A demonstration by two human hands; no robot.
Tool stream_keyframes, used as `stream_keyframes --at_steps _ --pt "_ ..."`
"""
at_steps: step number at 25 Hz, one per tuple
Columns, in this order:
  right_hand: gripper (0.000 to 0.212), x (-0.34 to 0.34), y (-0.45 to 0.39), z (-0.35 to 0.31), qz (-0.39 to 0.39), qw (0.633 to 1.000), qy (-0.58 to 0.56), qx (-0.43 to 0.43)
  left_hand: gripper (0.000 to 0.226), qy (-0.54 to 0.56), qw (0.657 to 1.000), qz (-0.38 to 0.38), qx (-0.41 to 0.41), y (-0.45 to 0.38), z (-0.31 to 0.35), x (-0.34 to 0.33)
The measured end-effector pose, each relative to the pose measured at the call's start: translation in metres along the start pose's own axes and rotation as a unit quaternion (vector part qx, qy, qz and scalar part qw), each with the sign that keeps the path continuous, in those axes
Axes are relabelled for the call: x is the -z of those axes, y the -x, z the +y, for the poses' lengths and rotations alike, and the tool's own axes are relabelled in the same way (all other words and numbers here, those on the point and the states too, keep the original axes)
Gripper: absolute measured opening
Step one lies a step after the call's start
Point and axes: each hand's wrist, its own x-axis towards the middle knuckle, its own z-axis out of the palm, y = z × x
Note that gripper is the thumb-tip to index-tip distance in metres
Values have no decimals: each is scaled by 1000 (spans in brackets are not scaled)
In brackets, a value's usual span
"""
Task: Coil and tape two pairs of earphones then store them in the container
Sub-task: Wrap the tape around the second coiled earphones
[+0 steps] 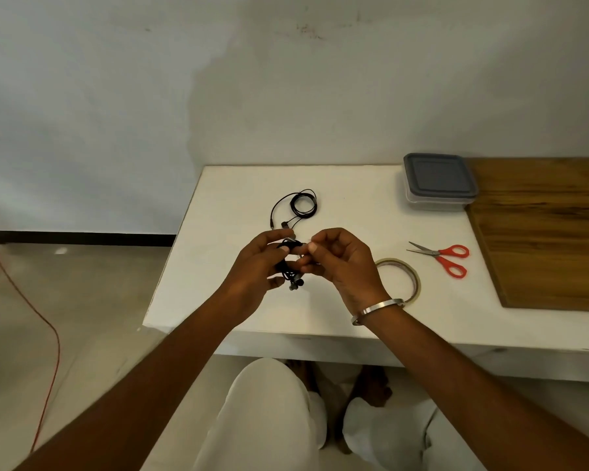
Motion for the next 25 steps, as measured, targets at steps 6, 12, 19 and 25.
stream_keyframes --at_steps 6,12,19,25 --pt "11 3 5 2 -31 997 -52 -45 30 2 1000 13 -3 0 0 4" --pt "11 3 8 7 -38 997 -55 -41 29 -29 999 19 -12 0 -7 5" --pt "11 13 10 15 -76 976 199 52 37 3 1000 -22 4 1 -4 8" --pt "12 18 14 17 -102 963 227 108 34 53 996 -72 17 -2 -8 17"
